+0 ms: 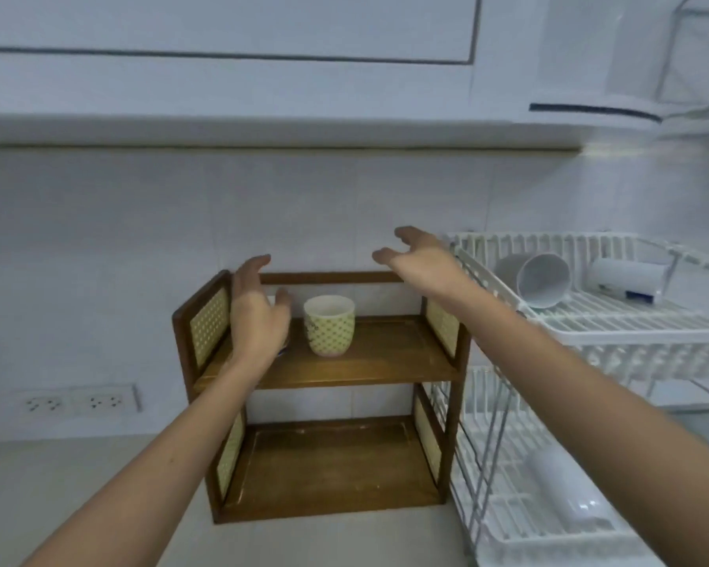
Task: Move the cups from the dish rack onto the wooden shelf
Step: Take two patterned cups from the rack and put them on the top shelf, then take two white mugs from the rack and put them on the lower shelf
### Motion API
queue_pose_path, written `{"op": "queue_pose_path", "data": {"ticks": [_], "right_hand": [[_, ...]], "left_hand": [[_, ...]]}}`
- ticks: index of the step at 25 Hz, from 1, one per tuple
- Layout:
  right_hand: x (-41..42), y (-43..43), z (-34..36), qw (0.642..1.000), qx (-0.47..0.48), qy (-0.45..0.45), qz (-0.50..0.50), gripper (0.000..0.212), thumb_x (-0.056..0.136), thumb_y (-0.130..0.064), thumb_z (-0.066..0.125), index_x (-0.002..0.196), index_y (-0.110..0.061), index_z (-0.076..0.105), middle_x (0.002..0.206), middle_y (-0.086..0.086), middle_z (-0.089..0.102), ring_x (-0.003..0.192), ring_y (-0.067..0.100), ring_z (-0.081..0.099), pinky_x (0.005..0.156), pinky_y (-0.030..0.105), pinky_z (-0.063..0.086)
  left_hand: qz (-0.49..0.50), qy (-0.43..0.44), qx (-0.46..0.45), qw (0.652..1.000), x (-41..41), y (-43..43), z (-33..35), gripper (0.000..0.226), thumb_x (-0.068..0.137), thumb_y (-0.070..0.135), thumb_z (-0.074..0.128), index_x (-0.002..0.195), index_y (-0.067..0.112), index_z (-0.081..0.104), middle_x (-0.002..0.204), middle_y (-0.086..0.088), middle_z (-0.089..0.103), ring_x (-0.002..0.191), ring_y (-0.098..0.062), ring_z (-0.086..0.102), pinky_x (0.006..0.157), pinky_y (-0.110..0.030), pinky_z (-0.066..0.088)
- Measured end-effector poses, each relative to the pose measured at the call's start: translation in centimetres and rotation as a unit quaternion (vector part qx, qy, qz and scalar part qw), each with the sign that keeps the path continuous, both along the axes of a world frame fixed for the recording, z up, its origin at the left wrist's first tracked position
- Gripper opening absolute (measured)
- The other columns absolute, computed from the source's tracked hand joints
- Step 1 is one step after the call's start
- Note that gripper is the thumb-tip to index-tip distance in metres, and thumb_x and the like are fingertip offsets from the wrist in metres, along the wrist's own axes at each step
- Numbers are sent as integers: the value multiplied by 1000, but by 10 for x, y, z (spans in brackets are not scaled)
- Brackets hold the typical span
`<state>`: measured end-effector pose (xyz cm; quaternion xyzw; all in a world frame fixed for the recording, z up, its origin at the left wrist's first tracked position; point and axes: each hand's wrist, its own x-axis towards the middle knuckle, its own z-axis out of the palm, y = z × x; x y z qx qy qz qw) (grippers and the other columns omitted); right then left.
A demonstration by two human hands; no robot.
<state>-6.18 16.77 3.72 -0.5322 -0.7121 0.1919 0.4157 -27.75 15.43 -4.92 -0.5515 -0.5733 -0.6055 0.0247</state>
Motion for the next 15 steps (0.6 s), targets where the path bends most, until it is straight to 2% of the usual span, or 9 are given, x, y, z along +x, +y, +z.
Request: {"op": "queue_pose_path", "data": {"ticks": [3,5,8,10,12,15], "right_hand": [[59,-28,30,994,90,-40,-48,55,85,-38,59,134,-16,49,139,5,52,123,24,50,88,23,35],[101,-39,39,986,117,-88,-85,49,86,-34,58,130,-14,54,136,4,56,121,23,52,88,23,35],[169,-48,44,975,106,-136,-139,43,86,-30,59,124,-11,60,130,7,60,117,25,54,91,26,39],[215,-48,43,965,87,-176,-171,39,86,-29,59,120,-10,62,127,9,62,116,27,55,93,30,41],[261,-43,42,952,58,-227,-199,37,86,-31,58,117,-12,64,125,11,63,116,29,54,95,35,44],[318,-29,37,931,1,-289,-224,35,85,-31,57,115,-14,64,122,12,64,114,31,54,94,40,47]], "left_hand": [[-99,24,19,995,62,-17,30,38,91,11,56,126,25,51,134,1,49,123,-11,46,100,-23,37],[-173,58,32,983,109,-26,46,32,91,12,54,120,24,55,127,5,55,118,-5,48,97,-18,35],[-276,111,40,954,178,-36,66,26,90,11,55,112,24,60,113,11,61,107,3,52,90,-10,35],[-321,170,18,932,218,-37,77,23,91,15,55,112,23,61,112,10,63,103,1,54,86,-11,38],[-315,256,-3,914,253,-32,86,26,92,17,55,117,21,59,118,5,63,107,-8,55,88,-21,43],[-226,408,-48,883,285,-16,104,40,90,11,54,128,24,51,131,-1,56,115,-21,54,90,-37,48]]}}
